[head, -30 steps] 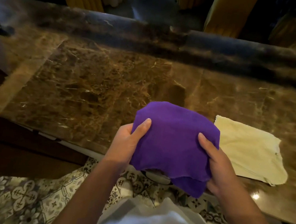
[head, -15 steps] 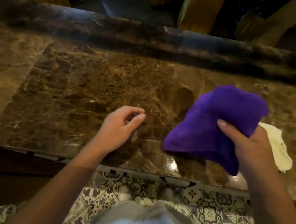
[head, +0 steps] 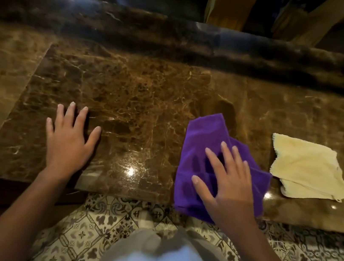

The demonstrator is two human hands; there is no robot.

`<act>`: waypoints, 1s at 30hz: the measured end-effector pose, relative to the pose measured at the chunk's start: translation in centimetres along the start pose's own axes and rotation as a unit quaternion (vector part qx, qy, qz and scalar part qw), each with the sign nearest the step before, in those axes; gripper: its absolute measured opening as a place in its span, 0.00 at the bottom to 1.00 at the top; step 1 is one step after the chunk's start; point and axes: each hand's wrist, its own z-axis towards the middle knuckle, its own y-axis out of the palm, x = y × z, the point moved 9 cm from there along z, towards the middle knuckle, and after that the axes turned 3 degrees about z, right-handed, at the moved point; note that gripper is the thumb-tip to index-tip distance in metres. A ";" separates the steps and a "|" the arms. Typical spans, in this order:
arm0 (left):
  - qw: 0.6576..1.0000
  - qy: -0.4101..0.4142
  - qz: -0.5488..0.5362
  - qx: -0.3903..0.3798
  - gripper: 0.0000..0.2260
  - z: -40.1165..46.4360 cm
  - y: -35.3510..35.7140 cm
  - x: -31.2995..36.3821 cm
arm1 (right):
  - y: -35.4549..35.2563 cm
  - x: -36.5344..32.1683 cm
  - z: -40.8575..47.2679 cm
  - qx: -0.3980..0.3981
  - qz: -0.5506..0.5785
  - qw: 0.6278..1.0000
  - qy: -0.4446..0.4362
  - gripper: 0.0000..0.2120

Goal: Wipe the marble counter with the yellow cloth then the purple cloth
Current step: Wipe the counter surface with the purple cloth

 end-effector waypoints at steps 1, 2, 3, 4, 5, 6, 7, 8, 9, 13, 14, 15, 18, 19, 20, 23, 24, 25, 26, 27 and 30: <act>1.000 -0.004 0.008 -0.011 0.29 0.2 0.4 0.0 | 0.8 0.0 0.8 0.005 -0.012 1.000 -0.002 0.33; 1.000 -0.004 0.016 -0.019 0.30 0.4 0.8 0.0 | 2.0 0.2 1.7 -0.009 -0.030 0.999 -0.005 0.32; 0.999 -0.002 0.023 -0.025 0.31 0.5 1.0 -0.1 | 3.2 0.5 2.7 -0.027 -0.051 0.998 -0.009 0.32; 0.999 -0.001 0.025 -0.027 0.32 0.5 1.2 -0.1 | 4.2 0.9 3.8 -0.043 -0.070 0.997 -0.013 0.32; 0.999 -0.001 0.025 -0.028 0.33 0.6 1.2 -0.2 | 4.8 1.6 4.9 -0.047 -0.087 0.995 -0.013 0.33; 0.999 -0.002 0.022 -0.026 0.34 0.6 1.2 -0.2 | 4.9 2.4 6.3 -0.043 -0.099 0.994 -0.009 0.33; 1.000 -0.003 0.020 -0.023 0.34 0.6 1.2 -0.2 | 4.5 3.2 7.9 -0.036 -0.108 0.993 0.001 0.33; 1.000 -0.004 0.019 -0.021 0.34 0.6 1.2 -0.2 | 4.1 3.9 9.8 -0.032 -0.113 0.993 0.014 0.33; 1.000 -0.004 0.022 -0.019 0.33 0.5 1.2 -0.2 | 3.6 4.6 12.0 -0.027 -0.114 0.993 0.029 0.33; 0.999 -0.002 0.042 -0.010 0.32 0.6 1.1 -0.1 | 2.9 5.4 21.5 -0.008 -0.104 0.992 0.072 0.33; 0.999 -0.003 0.045 -0.010 0.32 0.5 1.1 -0.2 | 3.1 4.9 23.8 -0.009 -0.099 0.992 0.080 0.33; 0.999 -0.004 0.047 -0.010 0.32 0.6 1.1 -0.2 | 3.4 4.2 26.1 -0.010 -0.094 0.992 0.087 0.34; 0.999 -0.005 0.045 -0.009 0.32 0.6 1.0 -0.1 | 4.8 0.3 30.4 -0.028 -0.081 0.992 0.087 0.35; 0.999 -0.005 0.043 -0.007 0.32 0.6 1.0 -0.1 | 5.5 -1.6 30.7 -0.036 -0.081 0.994 0.070 0.35; 0.999 -0.005 0.040 -0.006 0.32 0.6 0.9 -0.2 | 6.5 -3.7 30.3 -0.046 -0.083 0.995 0.042 0.36; 0.999 -0.016 0.028 -0.005 0.32 0.6 0.9 -0.3 | 9.3 -9.8 24.4 -0.075 -0.087 0.991 -0.071 0.37; 1.000 -0.019 0.020 -0.005 0.32 0.6 0.9 -0.4 | 10.0 -11.4 21.2 -0.079 -0.087 0.987 -0.110 0.37; 1.000 -0.021 0.012 -0.004 0.31 0.6 0.9 -0.4 | 10.5 -12.4 17.8 -0.080 -0.087 0.982 -0.149 0.37; 1.000 -0.018 0.006 -0.003 0.31 0.7 0.8 -0.4 | 10.8 -12.9 14.5 -0.080 -0.086 0.977 -0.178 0.37; 1.000 -0.010 -0.002 -0.007 0.29 0.7 0.8 -0.4 | 10.7 -12.5 11.6 -0.083 -0.085 0.974 -0.194 0.36; 1.000 0.007 -0.005 -0.020 0.26 0.1 0.3 -2.3 | 8.8 -6.6 7.2 -0.076 -0.097 0.979 -0.161 0.34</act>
